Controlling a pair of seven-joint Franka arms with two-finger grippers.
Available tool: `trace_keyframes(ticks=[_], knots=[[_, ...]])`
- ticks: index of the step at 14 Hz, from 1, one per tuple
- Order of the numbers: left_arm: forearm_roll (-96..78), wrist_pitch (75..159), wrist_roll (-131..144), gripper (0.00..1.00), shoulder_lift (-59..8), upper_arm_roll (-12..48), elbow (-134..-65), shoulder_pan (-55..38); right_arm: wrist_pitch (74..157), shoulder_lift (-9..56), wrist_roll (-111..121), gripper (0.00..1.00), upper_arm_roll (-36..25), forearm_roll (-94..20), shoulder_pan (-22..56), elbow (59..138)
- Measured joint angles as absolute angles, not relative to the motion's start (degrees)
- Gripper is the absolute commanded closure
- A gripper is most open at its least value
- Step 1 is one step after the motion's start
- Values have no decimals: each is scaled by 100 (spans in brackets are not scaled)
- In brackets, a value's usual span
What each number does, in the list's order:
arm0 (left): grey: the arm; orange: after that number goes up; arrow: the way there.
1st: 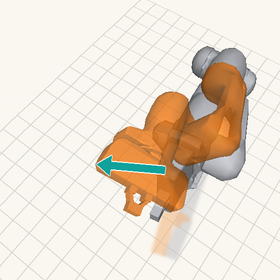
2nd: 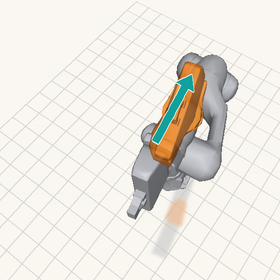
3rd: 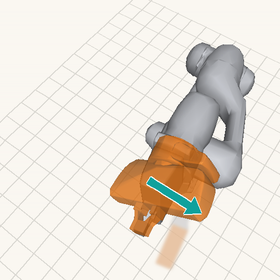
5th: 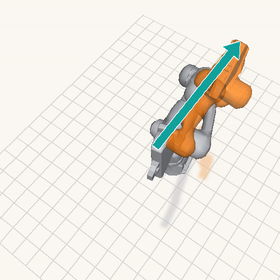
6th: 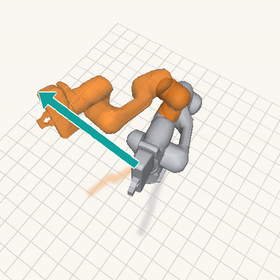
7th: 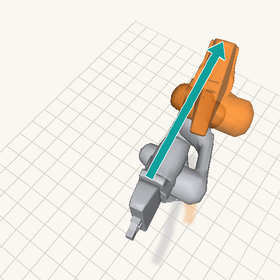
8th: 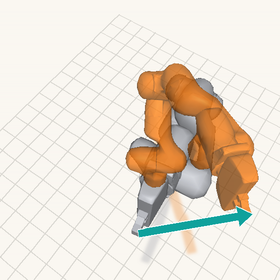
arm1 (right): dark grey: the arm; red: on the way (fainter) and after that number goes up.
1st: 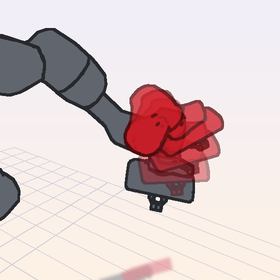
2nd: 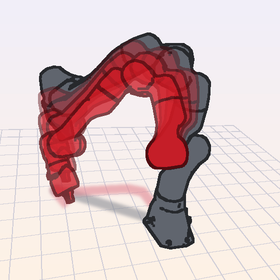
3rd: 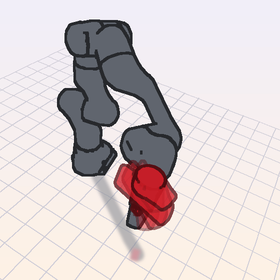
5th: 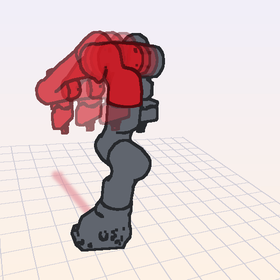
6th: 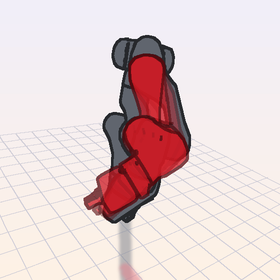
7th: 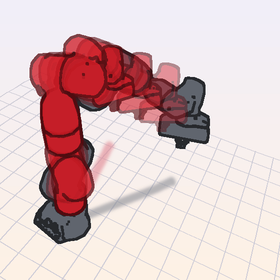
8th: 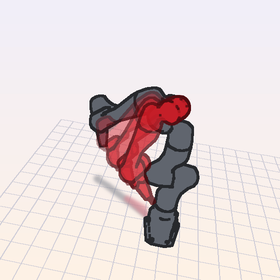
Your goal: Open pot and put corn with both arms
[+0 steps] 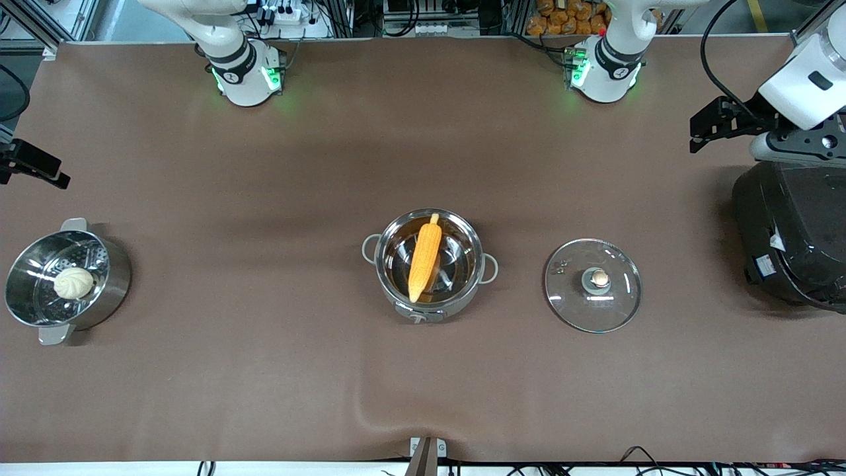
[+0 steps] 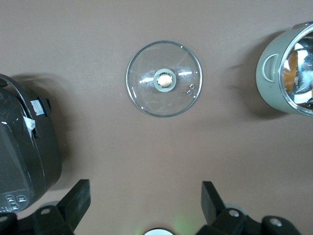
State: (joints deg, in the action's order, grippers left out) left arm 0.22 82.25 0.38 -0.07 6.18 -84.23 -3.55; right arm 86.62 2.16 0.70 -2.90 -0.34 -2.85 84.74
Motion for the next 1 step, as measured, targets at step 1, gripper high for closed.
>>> trace_keyframes(ticks=[1], knots=[[22, 8224, 38, 0, -7, 634, -8422, -356, 8656, 217, 83, 0, -280, -32, -285, 8474]])
